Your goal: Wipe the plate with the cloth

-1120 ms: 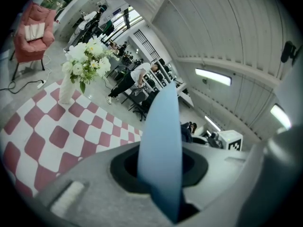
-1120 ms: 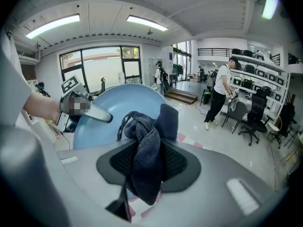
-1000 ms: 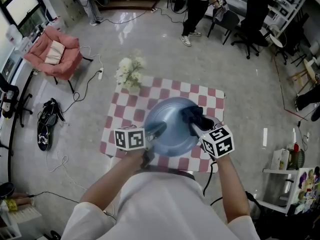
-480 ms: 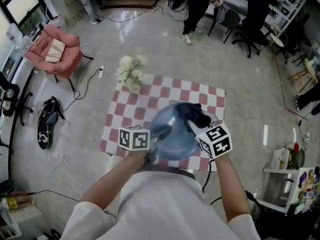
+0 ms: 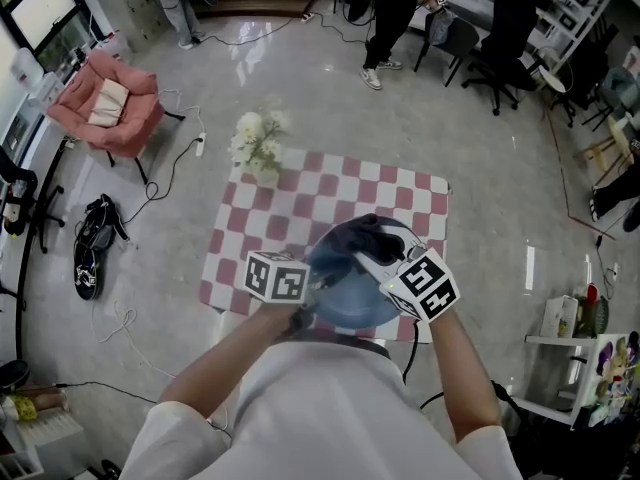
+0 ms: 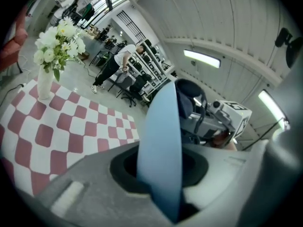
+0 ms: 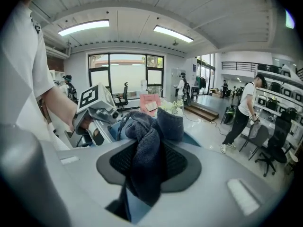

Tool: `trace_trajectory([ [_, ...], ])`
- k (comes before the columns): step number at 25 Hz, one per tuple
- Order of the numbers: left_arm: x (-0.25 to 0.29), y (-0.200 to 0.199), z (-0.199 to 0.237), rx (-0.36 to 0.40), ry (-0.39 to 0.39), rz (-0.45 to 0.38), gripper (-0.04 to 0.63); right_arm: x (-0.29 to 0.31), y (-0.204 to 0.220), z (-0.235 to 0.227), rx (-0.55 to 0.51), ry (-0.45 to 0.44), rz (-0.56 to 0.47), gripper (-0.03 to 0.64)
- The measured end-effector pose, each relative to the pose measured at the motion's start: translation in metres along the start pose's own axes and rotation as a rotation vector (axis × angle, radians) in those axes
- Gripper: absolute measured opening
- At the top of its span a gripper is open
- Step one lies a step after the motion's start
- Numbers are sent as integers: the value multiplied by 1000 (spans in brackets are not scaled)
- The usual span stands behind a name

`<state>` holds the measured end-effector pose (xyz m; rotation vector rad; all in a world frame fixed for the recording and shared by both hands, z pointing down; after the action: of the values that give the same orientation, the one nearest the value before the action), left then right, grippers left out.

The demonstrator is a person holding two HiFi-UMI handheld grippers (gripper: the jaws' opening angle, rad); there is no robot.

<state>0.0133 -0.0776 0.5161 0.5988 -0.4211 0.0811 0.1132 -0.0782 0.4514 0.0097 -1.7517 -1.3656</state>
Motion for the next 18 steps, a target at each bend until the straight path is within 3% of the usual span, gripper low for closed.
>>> trace_trajectory([
  [8,2,-5,-6,107,3,58,77,3,-11,14,-53,-107,-6,133],
  [15,1,-10,-13,296,-37,145,77,2,-18,27,-97,-225,21,130],
  [18,-2,-13,-14,367,-66,157,77,3,-22,31,-117,-228,20,130],
])
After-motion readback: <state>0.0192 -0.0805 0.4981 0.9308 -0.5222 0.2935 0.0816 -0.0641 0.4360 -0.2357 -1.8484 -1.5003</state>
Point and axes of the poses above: the fingertips, and each gripper's own axes: x forward along the fingers, z to its left, y out of its underside, the point moved 6 cm from there along -x, backward along the fingers, and after that the axes turned 7 degrees about z, right-handed, at the moved point
